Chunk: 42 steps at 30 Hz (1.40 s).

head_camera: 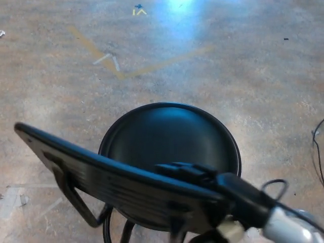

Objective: Use the right hand to rotate the back of the chair to its left.

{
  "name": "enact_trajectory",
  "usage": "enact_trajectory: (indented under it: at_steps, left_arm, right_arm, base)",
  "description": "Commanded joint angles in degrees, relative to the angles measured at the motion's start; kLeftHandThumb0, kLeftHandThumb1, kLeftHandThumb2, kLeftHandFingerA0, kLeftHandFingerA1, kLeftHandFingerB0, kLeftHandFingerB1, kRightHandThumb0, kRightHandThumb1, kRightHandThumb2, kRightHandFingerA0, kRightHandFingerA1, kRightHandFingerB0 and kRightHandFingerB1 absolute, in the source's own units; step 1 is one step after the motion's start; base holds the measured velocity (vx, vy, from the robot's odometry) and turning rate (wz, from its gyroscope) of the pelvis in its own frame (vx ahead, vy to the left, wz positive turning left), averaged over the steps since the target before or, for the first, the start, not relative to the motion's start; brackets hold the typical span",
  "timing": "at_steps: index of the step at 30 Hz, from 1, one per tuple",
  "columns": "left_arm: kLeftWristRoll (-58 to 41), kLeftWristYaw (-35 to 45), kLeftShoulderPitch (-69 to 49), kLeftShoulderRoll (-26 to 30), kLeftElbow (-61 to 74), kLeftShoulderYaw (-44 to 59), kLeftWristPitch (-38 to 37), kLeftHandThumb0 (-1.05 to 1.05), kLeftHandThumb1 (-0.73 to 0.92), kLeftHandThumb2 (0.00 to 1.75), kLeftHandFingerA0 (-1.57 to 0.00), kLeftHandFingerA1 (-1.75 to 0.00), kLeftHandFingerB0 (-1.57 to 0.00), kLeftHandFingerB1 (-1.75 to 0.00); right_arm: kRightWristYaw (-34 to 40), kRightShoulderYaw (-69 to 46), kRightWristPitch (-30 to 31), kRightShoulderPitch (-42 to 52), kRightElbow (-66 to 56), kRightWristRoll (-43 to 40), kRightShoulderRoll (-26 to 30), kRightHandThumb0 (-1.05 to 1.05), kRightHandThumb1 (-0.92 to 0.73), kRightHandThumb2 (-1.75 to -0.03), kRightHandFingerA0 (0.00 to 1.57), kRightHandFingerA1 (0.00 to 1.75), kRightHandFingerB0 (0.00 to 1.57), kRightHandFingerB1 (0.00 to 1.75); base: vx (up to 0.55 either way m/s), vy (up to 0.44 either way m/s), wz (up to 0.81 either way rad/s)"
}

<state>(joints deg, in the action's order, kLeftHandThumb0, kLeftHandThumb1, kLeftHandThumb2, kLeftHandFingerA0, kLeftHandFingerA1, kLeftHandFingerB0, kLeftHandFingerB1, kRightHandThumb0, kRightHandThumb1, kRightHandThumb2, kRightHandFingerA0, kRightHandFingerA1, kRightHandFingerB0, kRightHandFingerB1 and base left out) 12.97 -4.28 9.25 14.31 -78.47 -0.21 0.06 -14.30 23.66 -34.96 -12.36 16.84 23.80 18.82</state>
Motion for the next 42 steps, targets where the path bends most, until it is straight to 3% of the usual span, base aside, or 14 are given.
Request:
enact_trajectory:
  at_steps: [1,23,25,26,27,31,32,33,35,36,38,39,41,42]
  left_arm:
    - [0.2,0.6,0.1,0.6,-0.1,0.4,0.5,-0.40,0.75,0.62,-0.61,-0.52,-0.54,-0.43]
    - [0.5,0.5,0.3,0.6,0.0,0.8,0.0,-0.41,0.74,0.62,-0.62,-0.53,-0.55,-0.44]
    - [0.1,1.1,0.5,0.8,0.0,1.2,0.2,-0.41,0.75,0.62,-0.61,-0.53,-0.55,-0.44]
    - [0.2,0.7,0.5,0.7,0.0,1.1,0.3,-0.41,0.74,0.62,-0.61,-0.53,-0.55,-0.44]
    - [-0.1,0.5,0.4,0.6,0.0,1.4,0.3,-0.41,0.73,0.62,-0.62,-0.52,-0.55,-0.44]
    - [-0.1,0.5,0.2,0.6,-0.1,1.9,0.1,-0.42,0.73,0.62,-0.63,-0.53,-0.57,-0.44]
    - [-0.6,0.9,0.2,0.6,-0.1,2.5,0.2,-0.40,0.73,0.61,-0.61,-0.52,-0.55,-0.44]
    - [-0.5,0.9,0.2,0.6,-0.1,2.5,0.1,-0.41,0.73,0.61,-0.61,-0.51,-0.55,-0.43]
    - [0.6,0.8,0.2,0.6,-0.1,1.5,0.0,-0.42,0.73,0.62,-0.61,-0.52,-0.56,-0.44]
    - [0.5,0.5,-0.1,0.1,-0.1,1.6,0.0,-0.42,0.74,0.62,-0.63,-0.54,-0.56,-0.44]
    - [0.1,0.2,-0.4,-0.7,0.0,1.7,0.2,-0.44,0.76,0.63,-0.63,-0.56,-0.56,-0.45]
    - [0.1,0.2,-0.4,-0.7,0.0,1.7,0.3,-0.43,0.76,0.63,-0.63,-0.56,-0.55,-0.45]
    - [0.2,0.0,-0.4,-0.7,0.1,1.6,0.2,-0.43,0.76,0.63,-0.63,-0.56,-0.55,-0.45]
    - [0.1,0.0,-0.5,-0.8,0.1,1.7,0.2,-0.43,0.75,0.63,-0.62,-0.55,-0.54,-0.45]
  right_arm:
    - [-0.1,3.3,4.6,-4.1,-0.2,4.0,-5.3,-1.05,-0.80,-0.68,0.00,0.04,0.00,0.06]
    - [3.4,8.0,5.0,-17.2,17.9,5.4,-17.1,-1.05,-0.76,-0.68,0.00,0.10,0.00,0.14]
    - [3.5,7.2,4.7,-17.4,19.4,4.6,-16.6,-1.05,-0.74,-0.65,0.00,0.10,0.00,0.14]
    - [3.3,6.4,4.8,-17.0,19.5,3.8,-16.0,-1.05,-0.63,-1.04,0.00,0.39,0.00,0.42]
    - [3.2,5.9,5.1,-16.6,19.2,3.5,-15.5,-1.05,-0.64,-1.04,0.00,0.39,0.00,0.42]
    - [2.5,4.2,5.0,-14.6,17.6,2.1,-13.4,-1.05,-0.66,-1.04,0.00,0.37,0.00,0.40]
    - [1.6,2.4,3.7,-12.0,16.2,0.2,-10.4,-1.05,-0.70,-0.65,0.00,0.20,0.00,0.32]
    - [1.2,1.1,2.9,-10.3,15.3,-0.8,-8.4,-1.02,-0.62,-1.04,0.00,0.40,0.00,0.43]
    - [2.1,-0.8,1.6,-8.0,14.4,-1.3,-6.2,-1.01,-0.61,-1.03,0.00,0.43,0.00,0.44]
    - [2.3,-1.5,0.8,-7.1,14.2,-1.6,-5.1,-1.05,-0.71,-0.66,0.00,0.30,0.00,0.36]
    - [8.5,-5.9,-3.2,-1.9,13.7,-0.6,-0.6,-1.05,-0.78,-0.70,0.00,0.28,0.00,0.31]
    - [11.7,-8.4,-5.3,0.4,14.2,-0.7,0.8,-1.05,-0.80,-0.68,0.00,0.38,0.00,0.40]
    - [12.8,-10.1,-6.9,1.3,15.0,-1.6,0.8,-1.05,-0.80,-0.68,0.00,0.38,0.00,0.40]
    - [16.4,-11.9,-9.1,2.1,16.9,-0.8,1.1,-1.05,-0.85,-0.69,0.00,0.52,0.00,0.49]
  base:
    - [0.00,0.000,0.00]
    - [0.00,0.000,0.00]
    - [0.00,0.000,0.00]
    - [0.00,0.000,0.00]
    - [0.00,0.000,0.00]
    - [0.00,0.000,0.00]
    - [0.00,0.000,0.00]
    - [0.00,0.000,0.00]
    - [0.00,0.000,0.00]
    - [0.00,0.000,0.00]
    - [0.00,0.000,0.00]
    - [0.00,0.000,0.00]
    - [0.00,0.000,0.00]
    - [0.00,0.000,0.00]
